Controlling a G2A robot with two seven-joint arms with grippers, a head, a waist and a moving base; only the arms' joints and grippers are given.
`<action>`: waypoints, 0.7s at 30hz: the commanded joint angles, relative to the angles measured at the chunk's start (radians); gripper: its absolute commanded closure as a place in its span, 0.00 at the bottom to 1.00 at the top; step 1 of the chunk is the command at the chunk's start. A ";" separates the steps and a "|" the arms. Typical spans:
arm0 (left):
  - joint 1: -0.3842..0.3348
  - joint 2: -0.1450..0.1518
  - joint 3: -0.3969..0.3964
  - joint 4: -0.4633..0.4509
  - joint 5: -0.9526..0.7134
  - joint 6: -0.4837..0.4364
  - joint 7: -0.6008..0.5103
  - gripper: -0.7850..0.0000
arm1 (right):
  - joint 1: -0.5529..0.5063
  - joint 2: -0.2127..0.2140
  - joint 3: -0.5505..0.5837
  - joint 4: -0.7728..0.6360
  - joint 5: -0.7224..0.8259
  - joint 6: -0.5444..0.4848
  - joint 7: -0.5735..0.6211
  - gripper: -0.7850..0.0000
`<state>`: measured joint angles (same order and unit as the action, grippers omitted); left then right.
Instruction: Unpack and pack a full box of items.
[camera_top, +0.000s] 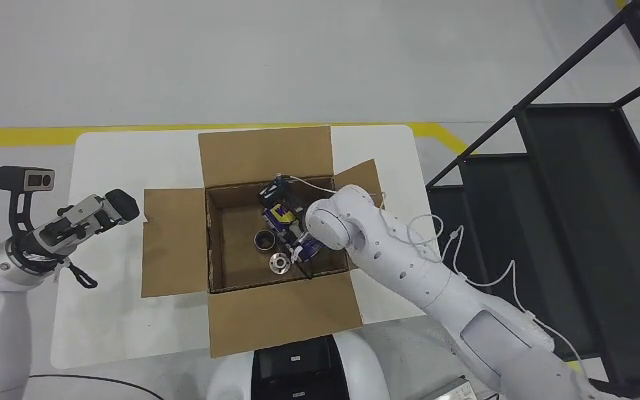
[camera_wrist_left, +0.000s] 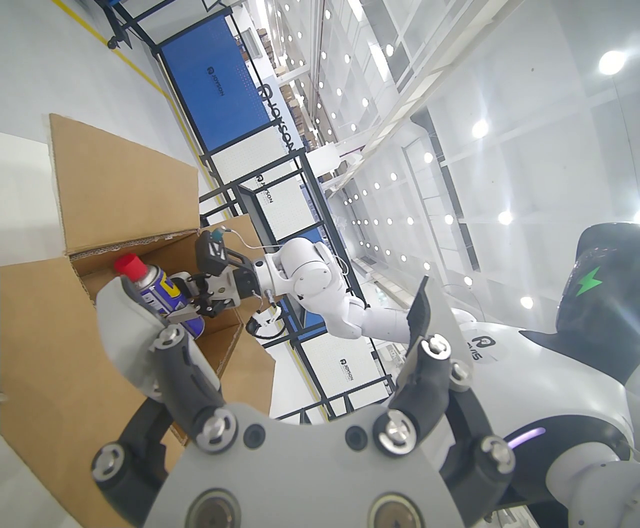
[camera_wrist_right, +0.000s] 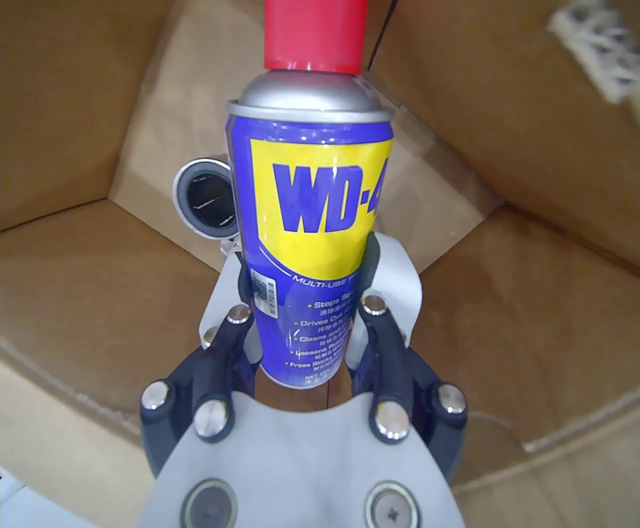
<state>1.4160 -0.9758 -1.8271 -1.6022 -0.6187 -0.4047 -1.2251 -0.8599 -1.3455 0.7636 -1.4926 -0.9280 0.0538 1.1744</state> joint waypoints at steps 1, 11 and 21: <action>0.000 0.000 0.000 0.000 0.000 0.000 0.000 0.00 | -0.047 0.019 0.055 -0.066 0.000 -0.026 -0.004 1.00; 0.000 0.000 0.000 0.000 0.000 0.000 0.000 0.00 | -0.295 0.086 0.306 -0.314 0.135 -0.292 -0.200 1.00; 0.000 0.000 0.000 0.000 0.000 0.000 0.000 0.00 | -0.521 0.133 0.530 -0.430 0.273 -0.570 -0.426 1.00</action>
<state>1.4160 -0.9758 -1.8271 -1.6022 -0.6187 -0.4047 -1.2251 -1.3593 -1.2175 1.2652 -1.9195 -0.6841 -0.4588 0.7729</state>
